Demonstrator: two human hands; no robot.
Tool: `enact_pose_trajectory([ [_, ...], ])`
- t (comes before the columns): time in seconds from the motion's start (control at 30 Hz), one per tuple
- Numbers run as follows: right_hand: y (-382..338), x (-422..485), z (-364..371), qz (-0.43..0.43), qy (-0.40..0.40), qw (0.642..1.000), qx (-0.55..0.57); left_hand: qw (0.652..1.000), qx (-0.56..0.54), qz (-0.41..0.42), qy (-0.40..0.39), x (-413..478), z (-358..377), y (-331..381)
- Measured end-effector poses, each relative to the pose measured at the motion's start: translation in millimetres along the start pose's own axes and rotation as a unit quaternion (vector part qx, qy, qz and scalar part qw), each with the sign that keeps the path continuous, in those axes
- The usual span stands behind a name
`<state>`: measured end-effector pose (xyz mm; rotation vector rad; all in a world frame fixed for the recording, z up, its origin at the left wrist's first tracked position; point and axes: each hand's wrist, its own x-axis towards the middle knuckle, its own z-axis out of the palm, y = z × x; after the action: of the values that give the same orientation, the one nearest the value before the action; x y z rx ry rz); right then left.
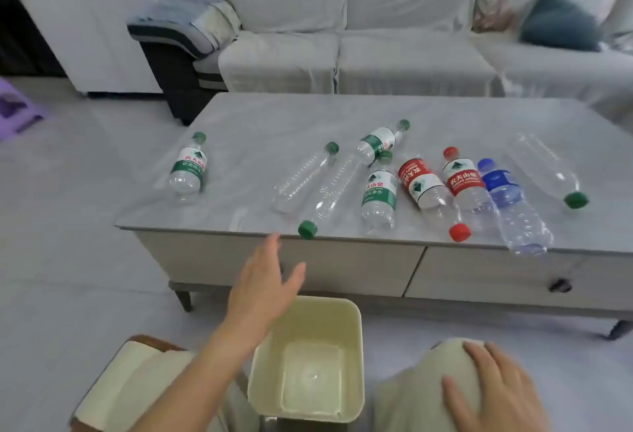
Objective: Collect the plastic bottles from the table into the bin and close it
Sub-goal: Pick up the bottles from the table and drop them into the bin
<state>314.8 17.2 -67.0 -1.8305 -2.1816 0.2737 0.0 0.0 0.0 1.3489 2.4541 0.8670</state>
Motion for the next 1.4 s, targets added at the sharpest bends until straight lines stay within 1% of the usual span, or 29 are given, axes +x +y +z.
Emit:
enact_pose_trajectory([
  [0.03,0.7,-3.3,-1.4,0.010,-0.019,0.999,0.025,0.999,0.021,0.031,-0.011,22.4,10.2,10.0],
  [0.07,2.5,-6.8,-2.2,0.021,-0.021,0.999,0.031,0.998,0.053,0.039,-0.023,38.3,16.5,19.8],
  [0.1,5.1,-7.8,-2.0,0.023,-0.012,0.999,0.033,0.995,0.088,0.040,-0.030,60.2,25.8,28.0],
  [0.17,6.9,-10.0,-2.7,0.036,0.000,0.999,0.039,0.990,0.132,0.010,-0.051,91.4,38.6,41.3],
  [0.23,9.8,-11.2,-4.4,0.046,0.024,0.997,0.050,0.985,0.167,0.008,-0.043,105.0,48.4,37.7],
  [0.3,11.0,-14.0,-7.3,0.057,0.036,0.997,0.040,0.983,0.179,0.043,-0.015,112.5,47.3,35.3],
  [0.4,17.4,-15.0,-5.8,0.053,0.062,0.996,0.023,0.990,0.111,0.080,0.026,111.1,14.9,39.0],
  [0.47,17.4,-14.2,-2.7,0.067,0.079,0.995,0.015,0.991,0.071,0.101,0.053,89.7,-25.7,43.6],
  [0.57,9.2,-13.3,0.2,0.079,0.081,0.993,0.023,0.978,0.033,0.156,0.136,31.9,-102.4,47.5],
  [0.63,4.4,-11.2,2.8,0.072,0.078,0.994,0.024,0.976,0.036,0.158,0.146,-6.2,-137.8,43.9],
  [0.67,1.7,-10.2,3.3,0.068,0.077,0.994,0.026,0.976,0.066,0.152,0.143,-19.4,-139.0,35.4],
  [0.7,0.5,-9.2,4.5,0.064,0.077,0.995,0.026,0.973,0.116,0.153,0.130,-30.6,-128.6,25.2],
  [0.73,-0.5,-7.9,5.6,0.062,0.076,0.995,0.024,0.969,0.166,0.160,0.087,-39.3,-107.4,12.0],
  [0.8,-2.4,-6.1,7.8,0.057,0.064,0.996,0.016,0.957,0.230,0.173,-0.045,-51.7,-39.1,-28.8],
  [0.83,-3.1,-5.8,8.7,0.054,0.056,0.997,0.012,0.950,0.242,0.167,-0.103,-58.1,-3.4,-51.1],
  [0.87,-3.1,-6.1,9.8,0.052,0.048,0.997,0.012,0.945,0.249,0.155,-0.145,-61.5,29.4,-73.3],
  [0.97,-4.0,-7.9,10.7,0.049,0.033,0.998,0.004,0.923,0.279,0.119,-0.238,-74.7,96.8,-128.2],
  [1.0,-5.8,-6.9,9.1,0.034,0.028,0.999,-0.004,0.915,0.290,0.096,-0.264,-79.0,107.8,-133.6],
  [1.03,-8.6,-3.6,7.0,0.010,0.026,1.000,-0.012,0.908,0.283,0.042,-0.306,-79.7,109.8,-136.0],
  [1.07,-12.8,4.0,4.9,-0.022,0.024,0.999,-0.014,0.902,0.287,-0.004,-0.322,-80.9,109.7,-136.0],
  [1.1,-19.3,15.2,2.3,-0.056,0.025,0.998,-0.007,0.901,0.295,-0.026,-0.316,-82.6,111.9,-138.8],
  [1.17,-43.5,50.9,-3.7,-0.107,0.017,0.993,0.040,0.892,0.286,-0.058,-0.345,-85.7,107.7,-135.8],
  [1.2,-60.7,74.2,-6.7,-0.112,0.011,0.992,0.064,0.895,0.274,-0.060,-0.347,-85.7,103.8,-132.7],
  [1.27,-98.9,125.4,-9.2,-0.080,0.005,0.992,0.100,0.910,0.251,-0.041,-0.327,-85.2,85.0,-120.2],
  [1.33,-133.5,172.0,-4.7,-0.019,-0.020,0.994,0.110,0.937,0.209,-0.024,-0.277,-84.6,59.5,-110.6],
  [1.4,-155.6,202.5,4.4,0.021,-0.053,0.993,0.104,0.960,0.176,-0.016,-0.219,-83.9,28.2,-106.4],
])
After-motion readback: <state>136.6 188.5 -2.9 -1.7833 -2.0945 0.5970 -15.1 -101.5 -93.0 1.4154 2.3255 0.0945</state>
